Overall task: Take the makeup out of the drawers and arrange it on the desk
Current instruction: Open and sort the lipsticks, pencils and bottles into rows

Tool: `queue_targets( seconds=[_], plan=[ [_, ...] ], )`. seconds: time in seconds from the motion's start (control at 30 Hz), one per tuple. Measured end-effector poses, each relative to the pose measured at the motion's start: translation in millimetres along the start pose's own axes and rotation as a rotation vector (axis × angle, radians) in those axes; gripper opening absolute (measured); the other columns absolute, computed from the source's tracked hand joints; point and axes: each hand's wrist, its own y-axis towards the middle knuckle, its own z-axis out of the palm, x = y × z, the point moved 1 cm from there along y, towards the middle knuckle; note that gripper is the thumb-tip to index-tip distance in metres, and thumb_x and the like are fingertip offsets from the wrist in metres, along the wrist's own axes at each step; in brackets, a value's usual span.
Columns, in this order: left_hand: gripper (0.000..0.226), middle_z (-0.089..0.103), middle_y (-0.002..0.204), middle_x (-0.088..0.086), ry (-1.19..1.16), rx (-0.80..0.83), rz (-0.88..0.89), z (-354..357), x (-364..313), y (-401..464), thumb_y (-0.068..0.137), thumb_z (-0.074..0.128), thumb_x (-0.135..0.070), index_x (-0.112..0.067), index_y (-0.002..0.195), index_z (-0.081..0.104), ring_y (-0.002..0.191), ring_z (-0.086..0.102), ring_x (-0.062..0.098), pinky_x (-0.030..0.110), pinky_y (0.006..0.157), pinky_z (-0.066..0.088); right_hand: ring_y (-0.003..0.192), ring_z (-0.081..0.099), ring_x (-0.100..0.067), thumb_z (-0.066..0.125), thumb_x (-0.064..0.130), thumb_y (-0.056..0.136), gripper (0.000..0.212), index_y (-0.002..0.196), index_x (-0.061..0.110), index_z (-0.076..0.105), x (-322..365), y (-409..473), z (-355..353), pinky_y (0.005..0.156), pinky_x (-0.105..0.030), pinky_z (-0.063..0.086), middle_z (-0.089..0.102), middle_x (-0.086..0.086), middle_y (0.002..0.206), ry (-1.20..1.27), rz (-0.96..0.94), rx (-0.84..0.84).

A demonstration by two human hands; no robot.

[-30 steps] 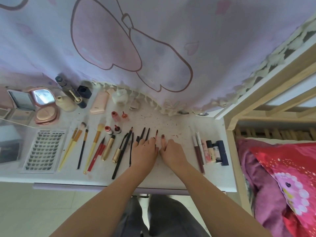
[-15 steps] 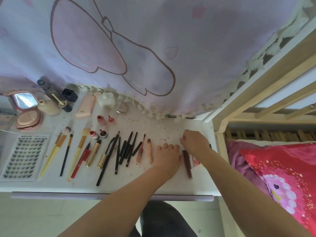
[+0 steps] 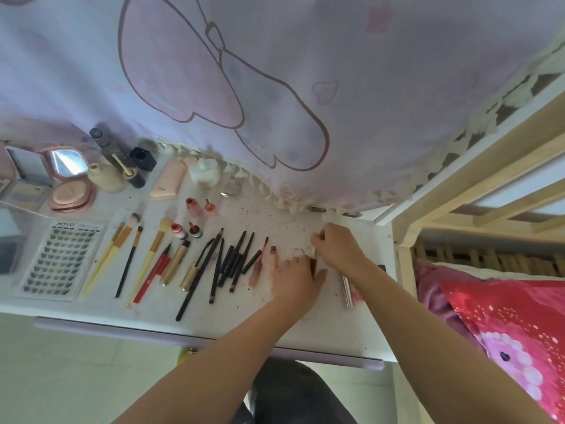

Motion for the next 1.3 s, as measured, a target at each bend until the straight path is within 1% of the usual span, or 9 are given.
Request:
queue_targets(
  seconds=[0.1, 0.23, 0.37, 0.47, 0.53, 0.67, 0.9, 1.03, 1.3],
  plan=[
    [0.035, 0.058, 0.108, 0.002, -0.138, -0.058, 0.044, -14.9, 12.2, -4.0, 0.100, 0.034, -0.038, -0.012, 0.109, 0.056, 0.100, 0.054, 0.022, 0.030, 0.085, 0.038, 0.064, 0.053, -0.017, 0.045, 0.021, 0.094, 0.023, 0.084, 0.003, 0.055, 9.7, -8.5, -18.5, 0.057, -0.025, 0.038, 0.064, -0.010, 0.076, 0.090, -0.043, -0.022],
    [0.032, 0.059, 0.104, 0.005, -0.073, -0.123, 0.218, -35.8, 26.0, -10.9, 0.101, 0.036, -0.032, -0.011, 0.111, 0.058, 0.099, 0.051, 0.023, 0.033, 0.080, 0.040, 0.058, 0.049, -0.017, 0.044, 0.028, 0.096, 0.035, 0.075, 0.003, 0.056, 20.4, -20.6, -28.5, 0.061, -0.030, 0.039, 0.059, -0.008, 0.067, -0.002, -0.123, 0.107],
    [0.024, 0.053, 0.080, -0.001, -0.358, 0.124, 0.223, -65.4, 40.4, -19.6, 0.101, 0.039, -0.025, -0.013, 0.092, 0.057, 0.069, 0.049, 0.015, 0.029, 0.063, 0.040, 0.055, 0.044, -0.010, 0.047, 0.025, 0.096, 0.023, 0.076, 0.015, 0.053, 30.8, -40.2, -33.4, 0.055, -0.023, 0.036, 0.052, 0.002, 0.064, 0.129, -0.237, 0.165],
    [0.024, 0.052, 0.075, -0.004, -0.399, 0.277, 0.232, -88.8, 54.8, -27.5, 0.100, 0.039, -0.026, -0.014, 0.091, 0.058, 0.052, 0.046, 0.009, 0.021, 0.048, 0.042, 0.071, 0.060, -0.007, 0.044, 0.014, 0.097, 0.017, 0.087, 0.021, 0.055, 31.0, -54.7, -31.8, 0.061, -0.019, 0.049, 0.063, -0.001, 0.082, 0.261, -0.259, 0.297],
    [0.024, 0.052, 0.074, -0.005, -0.309, 0.268, 0.265, -96.6, 60.5, -31.3, 0.100, 0.042, -0.028, -0.013, 0.098, 0.061, 0.053, 0.046, 0.008, 0.020, 0.050, 0.042, 0.085, 0.066, -0.010, 0.044, 0.019, 0.098, 0.011, 0.094, 0.021, 0.055, 32.6, -59.5, -33.5, 0.066, -0.022, 0.054, 0.066, -0.004, 0.096, 0.345, -0.213, 0.337],
    [0.021, 0.049, 0.074, -0.010, -0.197, 0.189, 0.368, -100.0, 58.5, -38.6, 0.098, 0.046, -0.031, -0.015, 0.099, 0.060, 0.062, 0.044, 0.005, 0.019, 0.056, 0.035, 0.058, 0.056, -0.012, 0.038, 0.041, 0.099, 0.034, 0.093, 0.012, 0.055, 39.4, -65.7, -40.0, 0.055, -0.019, 0.042, 0.065, 0.002, 0.071, 0.115, -0.120, 0.340],
    [0.017, 0.049, 0.078, -0.013, -0.135, 0.179, 0.417, -99.3, 55.9, -39.8, 0.097, 0.046, -0.033, -0.023, 0.101, 0.059, 0.068, 0.046, 0.004, 0.020, 0.061, 0.036, 0.075, 0.064, -0.007, 0.055, 0.025, 0.094, 0.010, 0.100, 0.017, 0.055, 28.0, -73.7, -49.0, 0.060, -0.019, 0.050, 0.068, -0.003, 0.091, 0.227, -0.159, 0.419],
    [0.026, 0.052, 0.085, -0.008, -0.074, 0.177, 0.442, -99.5, 47.8, -39.5, 0.098, 0.045, -0.034, -0.018, 0.110, 0.062, 0.077, 0.049, 0.010, 0.021, 0.067, 0.039, 0.048, 0.047, -0.007, 0.042, 0.038, 0.099, 0.035, 0.077, 0.017, 0.059, 27.9, -74.0, -48.8, 0.047, -0.014, 0.036, 0.059, 0.008, 0.059, 0.045, -0.131, 0.377],
    [0.037, 0.051, 0.072, -0.005, -0.833, 0.904, 0.164, -120.2, 56.0, -33.6, 0.102, 0.034, -0.031, -0.009, 0.100, 0.064, 0.064, 0.044, 0.008, 0.019, 0.059, 0.037, 0.050, 0.048, 0.003, 0.060, 0.015, 0.091, 0.003, 0.089, 0.016, 0.058, 25.7, -83.0, -70.7, 0.050, -0.014, 0.040, 0.062, 0.004, 0.074, 0.241, -0.291, 0.452]
  ],
)
